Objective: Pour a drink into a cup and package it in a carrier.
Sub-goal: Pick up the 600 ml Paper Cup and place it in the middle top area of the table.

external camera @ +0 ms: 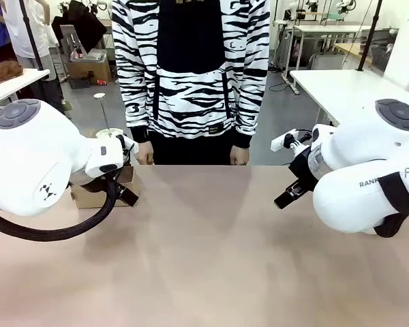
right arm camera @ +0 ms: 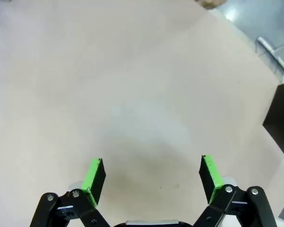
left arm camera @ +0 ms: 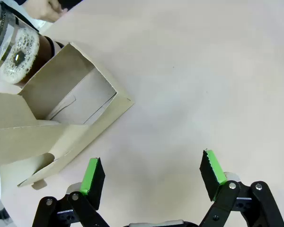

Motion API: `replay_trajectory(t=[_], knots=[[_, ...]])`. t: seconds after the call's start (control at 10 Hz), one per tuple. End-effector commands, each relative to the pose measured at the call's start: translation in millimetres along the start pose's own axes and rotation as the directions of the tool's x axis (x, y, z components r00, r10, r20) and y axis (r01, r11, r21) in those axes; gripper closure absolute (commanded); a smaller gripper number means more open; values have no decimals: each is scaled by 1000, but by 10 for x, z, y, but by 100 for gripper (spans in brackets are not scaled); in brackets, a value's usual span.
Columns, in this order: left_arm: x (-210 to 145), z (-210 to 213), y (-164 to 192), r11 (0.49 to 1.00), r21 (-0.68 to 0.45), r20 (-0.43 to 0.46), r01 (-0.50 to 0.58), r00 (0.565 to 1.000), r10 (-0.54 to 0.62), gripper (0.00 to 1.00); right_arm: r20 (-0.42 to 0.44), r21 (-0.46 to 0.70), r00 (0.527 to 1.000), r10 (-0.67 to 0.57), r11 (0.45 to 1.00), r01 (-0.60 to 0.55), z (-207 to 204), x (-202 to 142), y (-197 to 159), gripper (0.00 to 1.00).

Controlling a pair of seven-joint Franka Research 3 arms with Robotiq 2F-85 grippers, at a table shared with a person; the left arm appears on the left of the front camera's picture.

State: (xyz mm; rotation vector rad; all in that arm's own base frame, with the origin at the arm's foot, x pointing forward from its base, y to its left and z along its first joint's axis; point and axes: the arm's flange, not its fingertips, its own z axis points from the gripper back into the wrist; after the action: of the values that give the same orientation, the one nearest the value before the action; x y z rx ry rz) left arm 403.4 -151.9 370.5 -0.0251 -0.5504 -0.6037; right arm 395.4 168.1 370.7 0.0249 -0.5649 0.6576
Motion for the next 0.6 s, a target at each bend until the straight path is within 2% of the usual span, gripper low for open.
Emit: replay_trajectory(t=[0.0, 0.5], knots=[[0, 0, 0, 1000, 0, 0, 0, 1000, 0, 0, 0, 0, 1000, 0, 1000, 0, 0, 0, 0, 0], [0, 0, 0, 1000, 0, 0, 0, 1000, 0, 0, 0, 0, 1000, 0, 1000, 0, 0, 0, 0, 0]])
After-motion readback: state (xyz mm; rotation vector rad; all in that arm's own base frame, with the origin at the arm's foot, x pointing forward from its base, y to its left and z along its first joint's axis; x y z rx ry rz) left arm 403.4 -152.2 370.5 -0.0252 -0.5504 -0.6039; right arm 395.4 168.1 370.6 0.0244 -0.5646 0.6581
